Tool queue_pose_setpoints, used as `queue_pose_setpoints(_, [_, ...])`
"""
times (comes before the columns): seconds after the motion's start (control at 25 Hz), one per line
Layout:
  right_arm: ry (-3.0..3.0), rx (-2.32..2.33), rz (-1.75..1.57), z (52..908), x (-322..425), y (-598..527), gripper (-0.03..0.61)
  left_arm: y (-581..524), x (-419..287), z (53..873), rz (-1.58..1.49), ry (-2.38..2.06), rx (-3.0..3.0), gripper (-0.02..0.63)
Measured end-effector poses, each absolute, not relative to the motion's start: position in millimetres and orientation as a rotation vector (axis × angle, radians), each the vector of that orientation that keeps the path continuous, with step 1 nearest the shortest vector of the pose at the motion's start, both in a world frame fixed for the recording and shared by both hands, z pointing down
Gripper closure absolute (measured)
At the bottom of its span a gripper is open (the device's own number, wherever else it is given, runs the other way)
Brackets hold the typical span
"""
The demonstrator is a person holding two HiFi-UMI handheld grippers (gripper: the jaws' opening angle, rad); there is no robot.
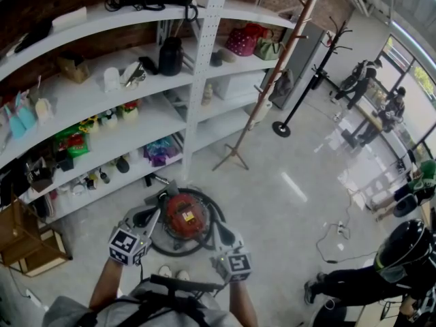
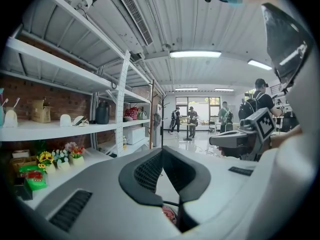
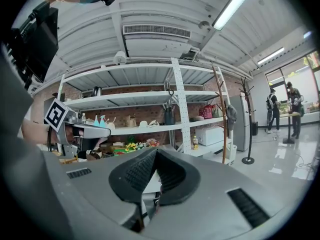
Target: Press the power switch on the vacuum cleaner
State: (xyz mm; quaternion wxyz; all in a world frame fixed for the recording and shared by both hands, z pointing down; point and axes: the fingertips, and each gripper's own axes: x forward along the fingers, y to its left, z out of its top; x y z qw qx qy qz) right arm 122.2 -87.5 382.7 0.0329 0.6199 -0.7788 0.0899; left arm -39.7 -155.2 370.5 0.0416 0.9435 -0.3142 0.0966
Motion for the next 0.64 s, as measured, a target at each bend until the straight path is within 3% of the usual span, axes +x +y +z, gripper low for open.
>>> queue_pose_setpoints(0.64, [-2.392, 1.898, 0.266, 382, 114, -89, 0.574, -160, -51, 367, 0.277, -1.005, 2.886, 0.606])
